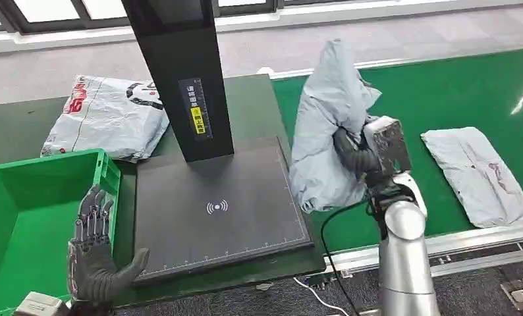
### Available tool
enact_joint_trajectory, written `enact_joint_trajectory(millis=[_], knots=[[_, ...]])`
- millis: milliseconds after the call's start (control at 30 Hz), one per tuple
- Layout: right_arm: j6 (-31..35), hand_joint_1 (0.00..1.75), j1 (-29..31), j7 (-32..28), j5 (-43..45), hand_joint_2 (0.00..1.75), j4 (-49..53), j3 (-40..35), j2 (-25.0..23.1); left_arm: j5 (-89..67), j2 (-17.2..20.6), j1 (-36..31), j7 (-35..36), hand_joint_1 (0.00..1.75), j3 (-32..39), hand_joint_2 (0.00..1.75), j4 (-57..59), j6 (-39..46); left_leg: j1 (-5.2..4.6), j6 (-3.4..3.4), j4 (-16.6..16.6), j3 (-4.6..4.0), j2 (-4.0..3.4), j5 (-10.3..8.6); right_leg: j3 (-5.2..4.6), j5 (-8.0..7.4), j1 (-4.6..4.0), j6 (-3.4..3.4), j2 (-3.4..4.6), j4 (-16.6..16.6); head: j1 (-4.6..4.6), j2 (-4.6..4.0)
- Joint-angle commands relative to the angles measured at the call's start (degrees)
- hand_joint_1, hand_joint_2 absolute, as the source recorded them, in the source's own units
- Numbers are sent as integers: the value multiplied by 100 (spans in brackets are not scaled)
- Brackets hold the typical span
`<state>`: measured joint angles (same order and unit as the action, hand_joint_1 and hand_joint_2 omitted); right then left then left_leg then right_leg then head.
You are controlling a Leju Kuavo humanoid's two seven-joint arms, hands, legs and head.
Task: Moved the parcel from conveyor to table for the left to box.
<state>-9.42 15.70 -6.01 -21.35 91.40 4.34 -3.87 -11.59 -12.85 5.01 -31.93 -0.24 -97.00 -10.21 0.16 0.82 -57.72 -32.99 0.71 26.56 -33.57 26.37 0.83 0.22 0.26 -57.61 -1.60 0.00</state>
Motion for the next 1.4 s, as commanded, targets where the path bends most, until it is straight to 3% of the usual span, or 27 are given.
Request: enact_joint_trajectory(millis=[33,367,1067,1200,1400], knots=[[264,175,2271,197,-186,175,-3405,-2039,-162,130,142,-400,110,0,-258,175,525,16,1,3,13,18,-83,-6,-6,-30,-2,-5,73,15,0,0],[266,175,2812,176,191,175,-5130,-3159,-700,327,317,-509,128,0,-462,175,629,164,5,12,16,18,-38,-15,3,-21,-16,-10,31,10,0,0],[249,175,2891,139,374,175,-5646,-3824,-928,383,330,-272,93,0,-439,175,500,298,5,12,3,-3,-14,-12,-12,-11,-18,-9,12,-3,0,0],[-581,175,2825,154,635,175,-6098,-4083,-1097,351,330,-302,13,0,-404,175,635,258,3,11,7,4,-18,-12,-8,-10,-17,-11,15,-1,0,0],[-964,175,2868,90,946,175,-6348,-4156,-1085,353,367,-542,9,0,-459,175,848,225,5,14,8,-1,-6,-16,-10,-10,-21,-12,0,1,0,0]])
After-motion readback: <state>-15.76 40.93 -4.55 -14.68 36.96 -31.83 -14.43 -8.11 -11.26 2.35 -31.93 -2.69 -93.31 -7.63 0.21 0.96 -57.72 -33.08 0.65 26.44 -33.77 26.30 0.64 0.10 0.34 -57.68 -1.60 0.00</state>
